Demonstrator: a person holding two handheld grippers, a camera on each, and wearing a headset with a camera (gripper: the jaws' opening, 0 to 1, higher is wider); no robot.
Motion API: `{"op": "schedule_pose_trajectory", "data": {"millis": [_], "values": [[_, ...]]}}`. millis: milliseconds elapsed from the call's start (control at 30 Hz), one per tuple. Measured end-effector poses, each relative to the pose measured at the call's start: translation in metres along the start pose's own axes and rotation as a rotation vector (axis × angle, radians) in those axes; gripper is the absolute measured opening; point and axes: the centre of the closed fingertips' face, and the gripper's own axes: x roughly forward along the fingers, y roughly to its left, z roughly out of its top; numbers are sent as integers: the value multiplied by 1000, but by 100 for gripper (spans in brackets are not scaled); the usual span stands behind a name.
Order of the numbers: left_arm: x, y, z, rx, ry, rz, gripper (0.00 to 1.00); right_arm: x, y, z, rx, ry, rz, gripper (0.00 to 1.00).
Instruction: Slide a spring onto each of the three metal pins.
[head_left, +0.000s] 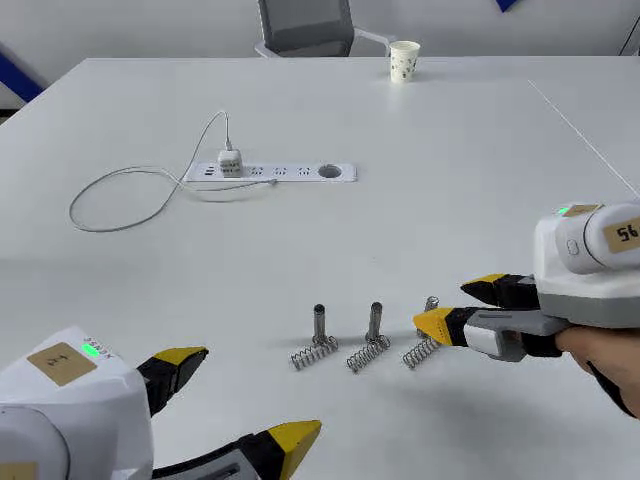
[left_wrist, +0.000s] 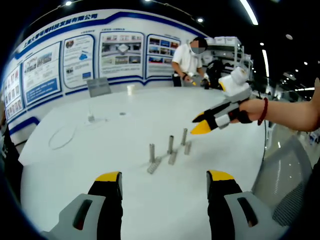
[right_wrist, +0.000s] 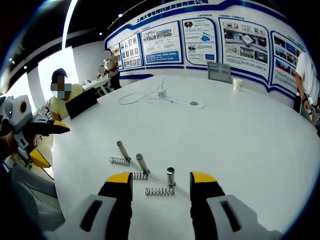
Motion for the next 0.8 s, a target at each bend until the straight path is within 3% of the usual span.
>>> {"op": "schedule_pose_trajectory", "data": {"millis": [300, 500, 800], "values": [[8, 6, 1, 43, 7, -14, 68, -9, 9, -5, 0, -15, 36, 53], [18, 6, -2, 83, 18, -60, 63, -15, 13, -10, -5, -31, 51, 56], [37, 9, -7, 132, 37, -88, 59, -24, 17, -14, -3, -59, 83, 58]]}}
